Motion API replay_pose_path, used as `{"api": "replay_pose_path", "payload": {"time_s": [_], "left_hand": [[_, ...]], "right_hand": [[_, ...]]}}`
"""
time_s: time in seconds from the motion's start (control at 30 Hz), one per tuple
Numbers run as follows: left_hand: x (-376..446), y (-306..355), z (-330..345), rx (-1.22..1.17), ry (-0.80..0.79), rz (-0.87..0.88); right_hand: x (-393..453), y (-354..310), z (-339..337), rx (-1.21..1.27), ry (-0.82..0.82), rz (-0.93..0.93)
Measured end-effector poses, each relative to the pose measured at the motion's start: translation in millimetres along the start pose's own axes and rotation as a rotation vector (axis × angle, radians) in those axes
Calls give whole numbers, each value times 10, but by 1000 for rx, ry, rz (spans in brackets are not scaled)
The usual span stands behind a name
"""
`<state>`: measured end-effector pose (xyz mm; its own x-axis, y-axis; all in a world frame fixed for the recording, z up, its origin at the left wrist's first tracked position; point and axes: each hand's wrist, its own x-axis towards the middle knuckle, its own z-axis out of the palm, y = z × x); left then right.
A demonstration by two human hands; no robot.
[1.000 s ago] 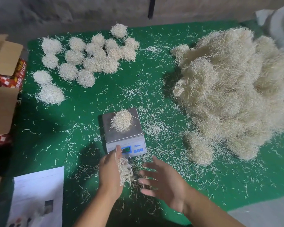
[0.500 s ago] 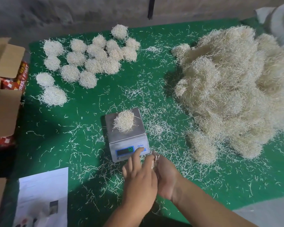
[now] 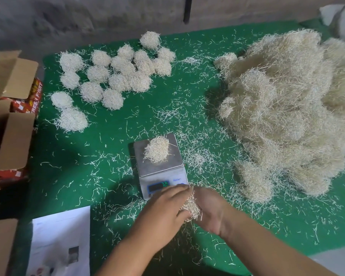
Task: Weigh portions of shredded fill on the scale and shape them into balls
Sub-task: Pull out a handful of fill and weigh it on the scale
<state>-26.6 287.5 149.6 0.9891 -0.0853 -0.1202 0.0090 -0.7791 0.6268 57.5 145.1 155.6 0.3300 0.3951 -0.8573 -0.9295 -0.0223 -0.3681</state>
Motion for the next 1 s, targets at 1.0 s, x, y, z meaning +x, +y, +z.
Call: {"api": "replay_pose_path", "payload": {"time_s": [1.0], "left_hand": [[1496,-1268,-102,177,-138,-421]], "right_hand": [[176,341,-1044,138,79,98]]}}
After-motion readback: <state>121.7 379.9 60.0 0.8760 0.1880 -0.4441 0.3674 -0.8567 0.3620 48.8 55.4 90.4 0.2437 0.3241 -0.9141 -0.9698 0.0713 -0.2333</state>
